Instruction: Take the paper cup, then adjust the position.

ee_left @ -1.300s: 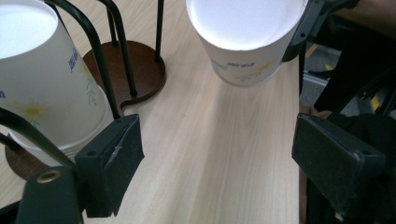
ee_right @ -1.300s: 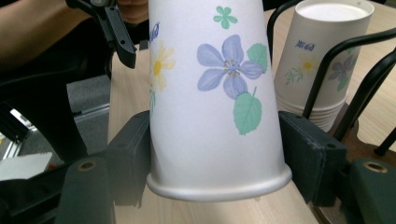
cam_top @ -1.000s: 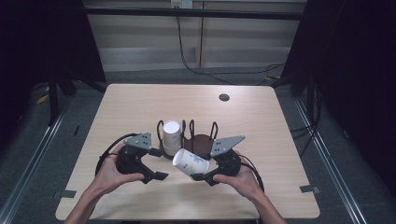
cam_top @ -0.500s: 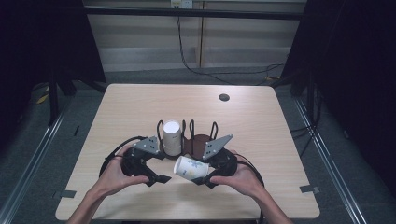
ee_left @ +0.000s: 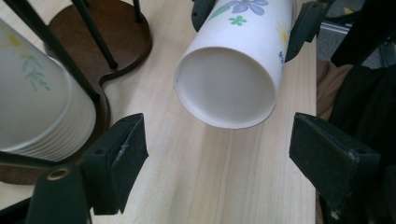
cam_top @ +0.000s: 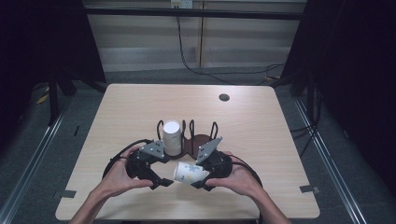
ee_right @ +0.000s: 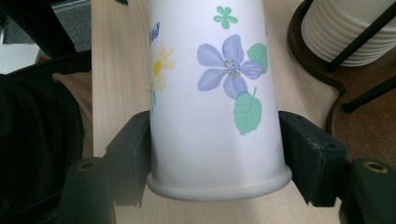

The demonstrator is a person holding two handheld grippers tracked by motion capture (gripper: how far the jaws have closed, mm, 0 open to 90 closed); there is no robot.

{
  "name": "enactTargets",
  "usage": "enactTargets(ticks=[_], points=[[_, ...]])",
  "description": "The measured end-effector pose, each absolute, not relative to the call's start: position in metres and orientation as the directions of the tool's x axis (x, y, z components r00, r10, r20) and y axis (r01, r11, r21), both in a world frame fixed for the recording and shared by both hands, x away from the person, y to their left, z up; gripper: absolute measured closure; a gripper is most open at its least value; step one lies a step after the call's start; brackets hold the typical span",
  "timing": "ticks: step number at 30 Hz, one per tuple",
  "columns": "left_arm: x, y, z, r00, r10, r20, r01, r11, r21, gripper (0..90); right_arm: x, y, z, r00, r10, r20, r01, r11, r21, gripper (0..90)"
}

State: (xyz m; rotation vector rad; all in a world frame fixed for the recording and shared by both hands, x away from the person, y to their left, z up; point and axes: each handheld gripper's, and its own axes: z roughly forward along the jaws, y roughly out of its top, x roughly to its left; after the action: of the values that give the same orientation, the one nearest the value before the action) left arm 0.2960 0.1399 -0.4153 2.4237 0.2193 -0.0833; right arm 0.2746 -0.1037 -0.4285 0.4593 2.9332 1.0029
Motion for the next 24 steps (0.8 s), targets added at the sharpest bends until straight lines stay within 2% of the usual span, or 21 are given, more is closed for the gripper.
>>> enactTargets(ticks=[24], points=[[0.292, 0.129, -0.418, 0.991, 0.093, -0.096, 0.133, -0.781, 0.61, 21.8, 0.276, -0.089, -0.426, -0.966, 0.238, 0.097, 0.253, 0.807, 0.534, 30.6]])
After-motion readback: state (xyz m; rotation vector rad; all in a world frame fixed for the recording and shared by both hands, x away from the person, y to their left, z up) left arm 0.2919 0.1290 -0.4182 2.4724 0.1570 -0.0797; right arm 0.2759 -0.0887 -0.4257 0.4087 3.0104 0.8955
